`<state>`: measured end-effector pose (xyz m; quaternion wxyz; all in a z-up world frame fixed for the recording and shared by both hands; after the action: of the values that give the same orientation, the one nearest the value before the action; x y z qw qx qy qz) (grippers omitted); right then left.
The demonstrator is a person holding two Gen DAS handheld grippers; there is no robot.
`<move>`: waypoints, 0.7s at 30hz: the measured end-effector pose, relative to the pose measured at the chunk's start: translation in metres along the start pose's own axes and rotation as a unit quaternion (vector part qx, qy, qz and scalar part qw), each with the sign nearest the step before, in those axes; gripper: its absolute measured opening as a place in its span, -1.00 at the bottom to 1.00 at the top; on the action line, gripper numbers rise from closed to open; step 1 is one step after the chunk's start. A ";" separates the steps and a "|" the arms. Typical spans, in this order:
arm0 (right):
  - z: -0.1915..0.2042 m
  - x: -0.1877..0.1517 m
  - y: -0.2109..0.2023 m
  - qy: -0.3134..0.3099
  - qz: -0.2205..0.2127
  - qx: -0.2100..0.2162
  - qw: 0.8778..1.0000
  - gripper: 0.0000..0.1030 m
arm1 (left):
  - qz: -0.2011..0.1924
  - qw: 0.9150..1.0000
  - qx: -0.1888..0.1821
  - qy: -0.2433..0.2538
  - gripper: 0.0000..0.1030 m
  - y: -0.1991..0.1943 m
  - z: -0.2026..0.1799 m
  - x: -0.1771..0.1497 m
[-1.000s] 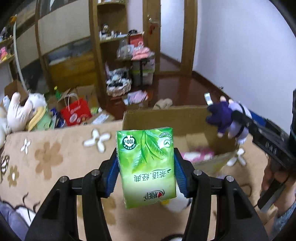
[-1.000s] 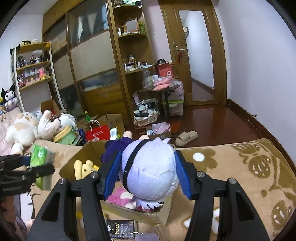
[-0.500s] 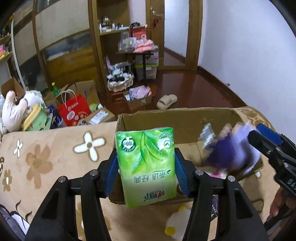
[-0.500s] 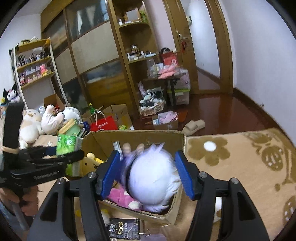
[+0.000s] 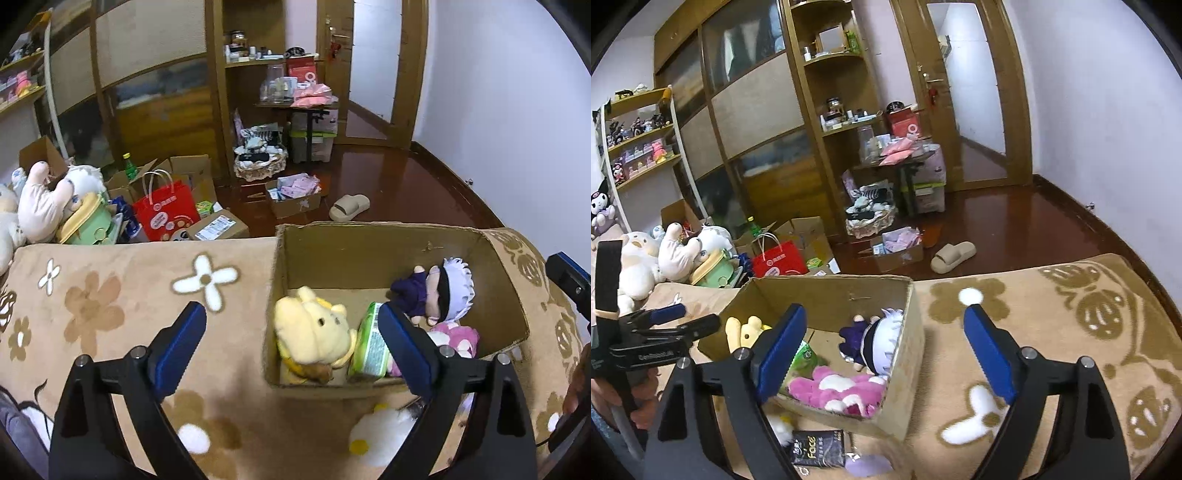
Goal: Organize soft objects
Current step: 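Open the left tool to drop the green tissue pack into the box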
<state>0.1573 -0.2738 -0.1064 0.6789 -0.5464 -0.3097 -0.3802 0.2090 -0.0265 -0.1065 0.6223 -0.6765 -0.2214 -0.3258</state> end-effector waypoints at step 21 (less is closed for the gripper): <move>0.012 -0.036 -0.063 -0.008 0.009 -0.020 1.000 0.77 | 0.035 0.999 -0.002 0.001 0.81 -0.063 -0.003 -0.046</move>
<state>0.0849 -0.2633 -0.1017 0.6686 -0.5660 -0.3023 -0.3757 0.1324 -0.0164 -0.0957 0.6320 -0.6847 -0.1968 -0.3050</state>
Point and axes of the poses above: each gripper's, at about its wrist camera, not at the fingertips, and y roughly the way its jaws point, z to its left, x to its top, the point moved 8 cm from there along y, roughly the way its jaws point, and after that the axes turned 1 degree about -z, right-handed, at the moved point
